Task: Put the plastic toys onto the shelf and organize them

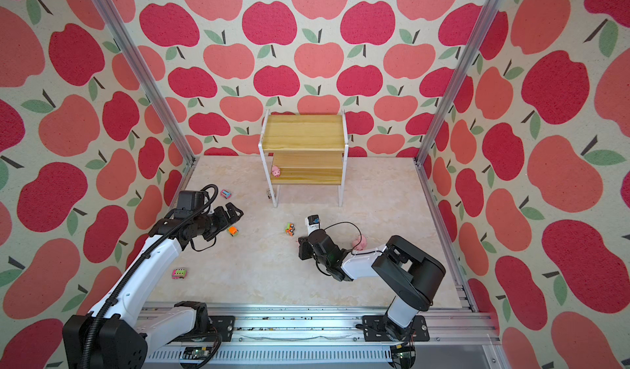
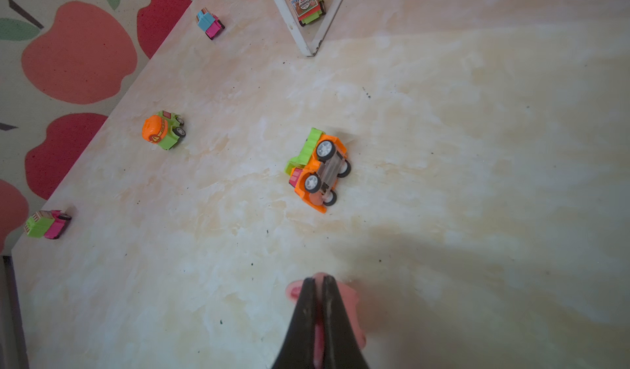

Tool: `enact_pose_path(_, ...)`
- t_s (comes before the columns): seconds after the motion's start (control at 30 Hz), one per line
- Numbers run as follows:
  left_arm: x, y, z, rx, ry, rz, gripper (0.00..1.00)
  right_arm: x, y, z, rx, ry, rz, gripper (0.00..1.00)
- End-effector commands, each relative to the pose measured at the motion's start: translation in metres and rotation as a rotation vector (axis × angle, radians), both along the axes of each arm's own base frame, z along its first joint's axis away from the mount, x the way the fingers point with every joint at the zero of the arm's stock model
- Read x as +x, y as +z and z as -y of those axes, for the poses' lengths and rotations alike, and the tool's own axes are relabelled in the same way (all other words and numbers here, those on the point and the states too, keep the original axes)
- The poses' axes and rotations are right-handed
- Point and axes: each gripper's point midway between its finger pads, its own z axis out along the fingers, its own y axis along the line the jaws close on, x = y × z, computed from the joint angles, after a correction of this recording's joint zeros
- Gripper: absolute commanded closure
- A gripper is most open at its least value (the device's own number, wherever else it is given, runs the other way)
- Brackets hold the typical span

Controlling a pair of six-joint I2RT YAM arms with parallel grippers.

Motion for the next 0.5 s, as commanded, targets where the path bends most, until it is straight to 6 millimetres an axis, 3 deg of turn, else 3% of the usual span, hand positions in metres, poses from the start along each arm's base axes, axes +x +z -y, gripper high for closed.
enact_pose_path(0.0, 0.01, 0.012, -0.002, 0.053, 0.006, 0.056, 0.01, -0.001, -0.003, 0.01, 0.098, -0.06, -0.089, 0.95)
enact_pose_path(0.2, 0.009, 0.012, -0.002, 0.077, -0.007, 0.064, 0.01, 0.003, -0.006, 0.033, 0.035, -0.093, -0.082, 0.86)
enact_pose_path(0.47, 0.005, 0.012, -0.004, 0.096, -0.013, 0.064, 0.01, 0.004, 0.009, 0.06, -0.202, -0.056, 0.002, 0.69)
